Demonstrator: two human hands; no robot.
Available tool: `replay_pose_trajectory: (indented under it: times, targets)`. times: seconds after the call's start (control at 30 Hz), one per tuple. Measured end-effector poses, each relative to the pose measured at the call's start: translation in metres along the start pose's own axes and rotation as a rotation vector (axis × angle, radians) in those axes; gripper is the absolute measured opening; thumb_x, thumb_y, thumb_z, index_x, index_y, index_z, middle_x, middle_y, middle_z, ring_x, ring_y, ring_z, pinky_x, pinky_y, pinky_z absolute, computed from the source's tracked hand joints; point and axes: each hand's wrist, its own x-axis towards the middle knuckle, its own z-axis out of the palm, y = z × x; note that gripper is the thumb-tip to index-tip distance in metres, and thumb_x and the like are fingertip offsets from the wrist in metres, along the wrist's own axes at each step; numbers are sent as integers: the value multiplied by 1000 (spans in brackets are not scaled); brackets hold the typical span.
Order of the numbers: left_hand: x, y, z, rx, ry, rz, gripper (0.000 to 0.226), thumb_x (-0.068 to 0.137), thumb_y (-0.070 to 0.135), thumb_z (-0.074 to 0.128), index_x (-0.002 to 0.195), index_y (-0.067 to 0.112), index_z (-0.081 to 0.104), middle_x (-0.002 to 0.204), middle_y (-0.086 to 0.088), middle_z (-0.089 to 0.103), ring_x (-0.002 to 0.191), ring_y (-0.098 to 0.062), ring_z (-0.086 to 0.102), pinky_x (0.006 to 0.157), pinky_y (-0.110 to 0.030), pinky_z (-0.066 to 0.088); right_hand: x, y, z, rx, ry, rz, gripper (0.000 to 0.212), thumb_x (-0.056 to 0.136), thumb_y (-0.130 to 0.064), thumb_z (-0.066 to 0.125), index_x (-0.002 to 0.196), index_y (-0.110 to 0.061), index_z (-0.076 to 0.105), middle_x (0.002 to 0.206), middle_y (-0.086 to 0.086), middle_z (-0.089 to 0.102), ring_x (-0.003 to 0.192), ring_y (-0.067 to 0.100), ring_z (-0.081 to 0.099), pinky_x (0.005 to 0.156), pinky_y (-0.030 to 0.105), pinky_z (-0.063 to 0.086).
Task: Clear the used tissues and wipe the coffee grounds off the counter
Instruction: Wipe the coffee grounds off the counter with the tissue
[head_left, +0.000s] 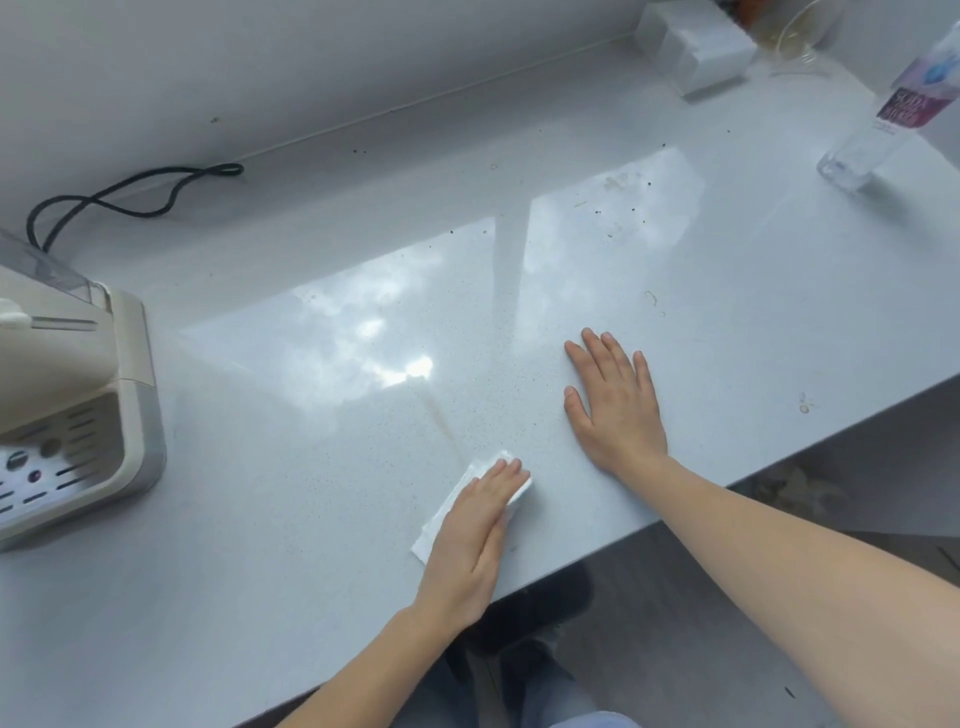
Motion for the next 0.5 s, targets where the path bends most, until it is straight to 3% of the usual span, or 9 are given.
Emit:
replay_pose_trajectory:
  times: [0.1, 0.17, 0.27, 0.33, 0.4, 0.5]
  targets:
    - [8, 4, 4, -155, 266, -142, 41, 97, 20, 36, 131, 40, 45, 141, 21, 43, 136, 2, 33, 115, -19, 21, -1, 0, -1, -2, -6, 3, 56, 96, -36, 32, 150, -24, 21, 160, -4, 13, 148, 14, 4, 120, 43, 1]
    - [18, 3, 3, -178, 369, -230, 39, 95, 25, 35, 129, 41, 46, 140, 24, 43, 134, 5, 34, 116, -27, 25, -2, 0, -1, -5, -13, 4, 56, 97, -36, 31, 150, -24, 19, 161, -4, 12, 148, 14, 3, 120, 43, 0]
    - [41, 2, -5, -134, 439, -275, 40, 93, 27, 32, 129, 42, 43, 139, 17, 46, 132, -4, 40, 113, -39, 31, -1, 0, -2, 4, -22, 10, 56, 97, -36, 30, 150, -25, 18, 161, -4, 10, 148, 13, 2, 120, 43, -1]
    - [66, -3, -19, -75, 481, -280, 44, 92, 27, 31, 133, 31, 48, 136, 3, 54, 126, -16, 49, 107, -44, 38, -1, -1, -2, 4, -29, 12, 56, 97, -37, 29, 151, -25, 17, 161, -5, 9, 148, 13, 1, 120, 43, -1]
    - [94, -9, -38, -20, 518, -283, 47, 90, 27, 32, 129, 19, 56, 125, -7, 63, 114, -26, 57, 94, -43, 46, -1, -1, -2, -1, -33, 9, 57, 96, -38, 28, 151, -26, 16, 161, -5, 9, 148, 13, 0, 120, 43, -1]
    - [126, -18, -62, 21, 475, -276, 43, 87, 26, 32, 115, 13, 62, 107, -14, 67, 98, -35, 60, 78, -40, 45, -1, 0, -2, 4, -31, 12, 57, 96, -39, 27, 151, -26, 16, 161, -5, 9, 148, 13, 0, 120, 42, -2]
